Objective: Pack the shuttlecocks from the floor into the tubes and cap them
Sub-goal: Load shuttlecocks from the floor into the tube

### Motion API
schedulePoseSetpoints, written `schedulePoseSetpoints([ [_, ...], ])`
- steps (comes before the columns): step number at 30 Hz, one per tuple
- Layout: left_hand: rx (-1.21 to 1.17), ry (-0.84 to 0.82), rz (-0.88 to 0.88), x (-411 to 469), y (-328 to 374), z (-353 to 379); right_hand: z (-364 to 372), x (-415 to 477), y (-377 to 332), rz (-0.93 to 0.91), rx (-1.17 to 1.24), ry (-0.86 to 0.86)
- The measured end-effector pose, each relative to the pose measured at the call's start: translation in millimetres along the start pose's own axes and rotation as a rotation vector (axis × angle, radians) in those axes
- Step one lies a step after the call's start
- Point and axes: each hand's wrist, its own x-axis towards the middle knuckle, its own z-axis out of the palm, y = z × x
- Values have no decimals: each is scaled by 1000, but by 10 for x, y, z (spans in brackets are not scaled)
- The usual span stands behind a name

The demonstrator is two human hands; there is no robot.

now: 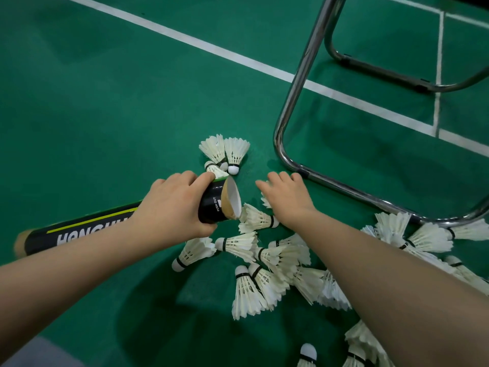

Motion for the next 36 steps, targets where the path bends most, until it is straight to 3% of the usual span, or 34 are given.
schedulePoseSetpoints([
  [3,15,-6,2,-4,30,4,-118,-36,18,192,189,88],
  [5,13,-2,4,3,49,-2,-284,-100,-57,424,508,231],
  [7,7,-2,-3,4,60,-15,-488,-210,-201,716,1115,446],
  [9,5,-1,-14,-15,68,-28,-681,-355,-345,894,1794,590],
  [12,-10,-9,-28,-72,101,-62,-773,-583,-498,806,2253,552],
  [16,-27,14,-12,-160,171,-138,-804,-784,-751,666,2283,419],
  [22,-9,46,-13,-339,194,-207,-959,-896,-986,431,2101,180],
  [25,-15,58,-39,-446,175,-248,-1032,-987,-996,302,1712,147],
  [27,-20,64,-36,-517,169,-252,-1066,-1061,-1082,274,1447,255],
  [32,-47,77,-26,-639,168,-253,-1112,-1189,-1347,340,1342,397],
  [34,-38,59,-26,-668,145,-243,-1108,-1181,-1359,290,1348,328],
  [36,-23,58,-17,-705,94,-221,-1134,-1129,-1320,250,1460,137],
])
